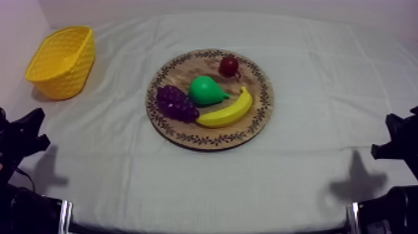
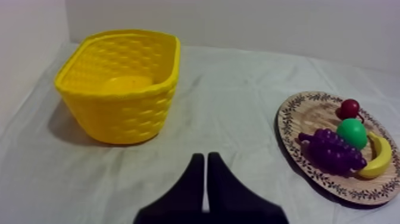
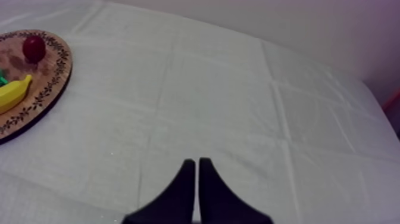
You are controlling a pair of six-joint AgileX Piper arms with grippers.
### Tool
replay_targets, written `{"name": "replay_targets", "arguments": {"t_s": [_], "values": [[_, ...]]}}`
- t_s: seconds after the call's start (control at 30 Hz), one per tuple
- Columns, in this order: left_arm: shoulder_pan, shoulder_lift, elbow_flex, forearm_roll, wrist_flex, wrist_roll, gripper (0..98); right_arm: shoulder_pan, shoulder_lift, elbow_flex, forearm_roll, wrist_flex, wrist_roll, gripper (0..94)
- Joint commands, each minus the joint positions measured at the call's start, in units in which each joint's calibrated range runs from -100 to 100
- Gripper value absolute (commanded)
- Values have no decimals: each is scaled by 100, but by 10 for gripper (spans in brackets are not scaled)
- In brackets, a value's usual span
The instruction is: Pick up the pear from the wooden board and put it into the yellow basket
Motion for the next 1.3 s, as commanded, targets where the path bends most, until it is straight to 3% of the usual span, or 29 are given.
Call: {"name": "replay_targets", "arguments": {"t_s": [0.0, 0.37, 0.83, 1.13, 1.27], "values": [[30, 0, 10, -16, -20, -471, 1, -2, -1, -1, 0, 0, 2, 3], [30, 0, 10, -16, -20, -288, 1, -2, -1, -1, 0, 0, 1, 3], [30, 0, 4, -16, -15, -499, 0, -2, -1, -1, 0, 0, 2, 3], [23, 0, -957, -52, 966, -638, 0, -2, -1, -1, 0, 0, 2, 3], [-172, 169, -1459, 78, 1149, -742, 0, -2, -1, -1, 0, 0, 2, 3]]}}
